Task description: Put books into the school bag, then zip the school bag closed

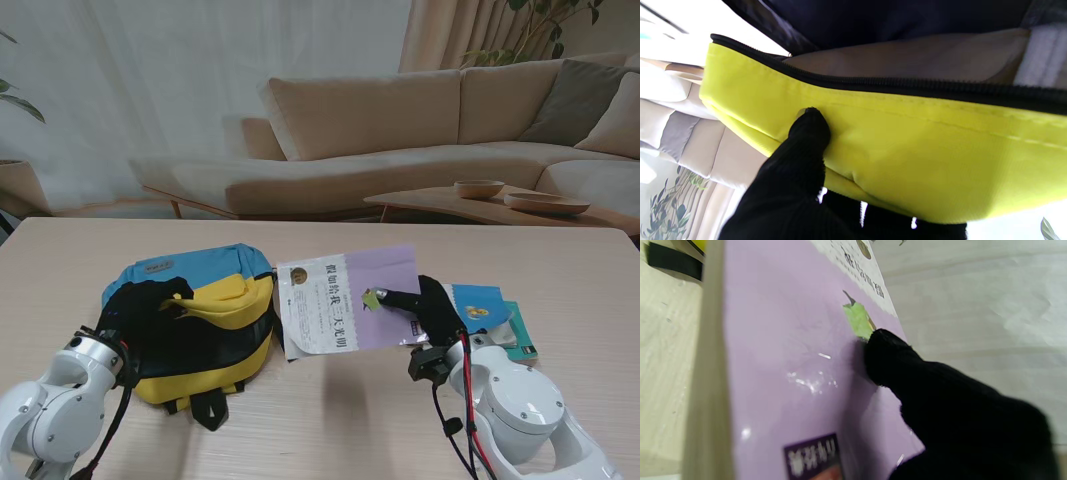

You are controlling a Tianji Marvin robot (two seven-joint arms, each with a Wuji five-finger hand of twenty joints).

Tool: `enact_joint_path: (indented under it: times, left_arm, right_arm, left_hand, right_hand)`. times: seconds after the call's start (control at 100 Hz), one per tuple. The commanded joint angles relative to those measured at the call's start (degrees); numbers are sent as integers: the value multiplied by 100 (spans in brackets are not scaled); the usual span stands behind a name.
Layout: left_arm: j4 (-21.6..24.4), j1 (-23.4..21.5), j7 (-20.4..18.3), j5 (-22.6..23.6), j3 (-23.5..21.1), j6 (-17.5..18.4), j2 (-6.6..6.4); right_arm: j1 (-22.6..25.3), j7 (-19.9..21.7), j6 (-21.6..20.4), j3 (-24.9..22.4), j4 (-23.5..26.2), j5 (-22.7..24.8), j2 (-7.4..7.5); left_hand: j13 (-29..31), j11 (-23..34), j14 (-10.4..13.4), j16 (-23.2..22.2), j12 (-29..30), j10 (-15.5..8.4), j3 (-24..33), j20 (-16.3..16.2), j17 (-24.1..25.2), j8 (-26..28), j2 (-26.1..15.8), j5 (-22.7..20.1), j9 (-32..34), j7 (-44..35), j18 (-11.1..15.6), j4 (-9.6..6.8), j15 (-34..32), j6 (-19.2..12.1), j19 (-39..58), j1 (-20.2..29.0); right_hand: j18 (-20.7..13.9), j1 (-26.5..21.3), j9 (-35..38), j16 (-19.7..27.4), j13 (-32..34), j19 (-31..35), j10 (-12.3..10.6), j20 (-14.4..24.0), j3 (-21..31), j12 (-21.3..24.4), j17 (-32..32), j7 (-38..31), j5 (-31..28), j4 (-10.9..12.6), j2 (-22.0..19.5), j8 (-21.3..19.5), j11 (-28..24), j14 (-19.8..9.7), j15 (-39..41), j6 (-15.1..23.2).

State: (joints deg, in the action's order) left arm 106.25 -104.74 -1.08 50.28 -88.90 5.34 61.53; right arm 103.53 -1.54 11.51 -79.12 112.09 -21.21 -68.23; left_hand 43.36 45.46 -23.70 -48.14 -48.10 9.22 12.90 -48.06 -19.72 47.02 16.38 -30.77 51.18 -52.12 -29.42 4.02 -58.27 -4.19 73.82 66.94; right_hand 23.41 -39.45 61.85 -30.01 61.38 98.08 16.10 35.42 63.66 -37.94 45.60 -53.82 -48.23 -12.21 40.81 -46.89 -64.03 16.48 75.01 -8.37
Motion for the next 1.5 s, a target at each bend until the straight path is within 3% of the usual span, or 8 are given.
enact_joint_path:
  times: [0.0, 0.39, 0.4, 0.43, 0.77, 1.19, 1.49]
  left_arm:
    - [209, 26, -17, -1, -5, -39, 45]
    - [518, 146, -226, -630, 92, -286, 80]
    - [518, 153, -225, -646, 99, -289, 82]
    - [522, 170, -231, -689, 116, -302, 84]
    - [498, 295, -248, -977, 246, -378, 101]
    - [613, 212, -337, -1233, 342, -453, 105]
    - [892, -32, -286, -1321, 335, -370, 121]
  right_arm:
    - [90, 137, 63, 40, 86, 22, -8]
    - [82, 360, 842, 276, 133, 174, 32]
    - [75, 359, 860, 291, 128, 182, 31]
    - [55, 351, 909, 335, 113, 198, 27]
    - [-321, -2, 1478, 965, -134, 277, -107]
    - [-783, -1080, 1947, 1913, -371, -30, -537]
    - [-1155, -1884, 2231, 2459, -637, -365, -938]
  left_hand:
    - [242, 560, -242, -160, -35, 110, 78, -184, -50, 535, -277, -298, 509, -659, -374, 56, -259, -73, 317, 472]
    - [343, 820, -218, -215, -58, -13, -155, -267, -153, 604, -423, -50, 543, -874, -430, 31, -325, 134, 350, 696]
    - [339, 812, -220, -215, -55, 123, -156, -268, -145, 608, -422, -44, 532, -881, -433, 24, -324, 147, 346, 699]
    - [329, 801, -227, -216, -54, 236, -153, -269, -128, 615, -424, -34, 513, -892, -439, 16, -321, 167, 335, 701]
    - [294, 825, -226, -228, -95, 152, -111, -285, -94, 639, -452, 23, 496, -939, -437, 16, -322, 217, 318, 702]
    - [220, 861, -228, -254, -136, 101, -120, -293, -24, 720, -486, 49, 448, -976, -415, 23, -330, 204, 284, 703]
    - [225, 874, -229, -270, -152, 103, -124, -315, -19, 764, -481, 47, 453, -965, -409, 15, -336, 200, 293, 703]
  right_hand:
    - [-13, -843, 76, -84, 446, 471, 184, 90, 418, -85, 165, -1019, -392, 619, -582, -445, -136, 138, 306, 1104]
    - [11, -854, 62, -71, 443, 473, 202, 88, 438, -78, 171, -1027, -374, 603, -584, -436, -147, 152, 315, 1072]
    - [11, -852, 61, -70, 443, 472, 202, 88, 436, -77, 170, -1028, -372, 601, -584, -437, -147, 152, 315, 1072]
    - [10, -853, 62, -69, 440, 471, 200, 88, 435, -75, 168, -1033, -370, 599, -584, -439, -149, 152, 314, 1071]
    - [16, -866, 19, -50, 397, 448, 204, 82, 430, -45, 123, -1055, -319, 565, -598, -421, -143, 176, 295, 1052]
    - [20, -882, -8, -32, 362, 434, 197, 85, 418, 4, 107, -1111, -271, 518, -615, -369, -155, 195, 260, 1046]
    - [30, -895, -32, -28, 348, 416, 204, 88, 421, 31, 82, -1158, -237, 498, -620, -325, -169, 201, 248, 1032]
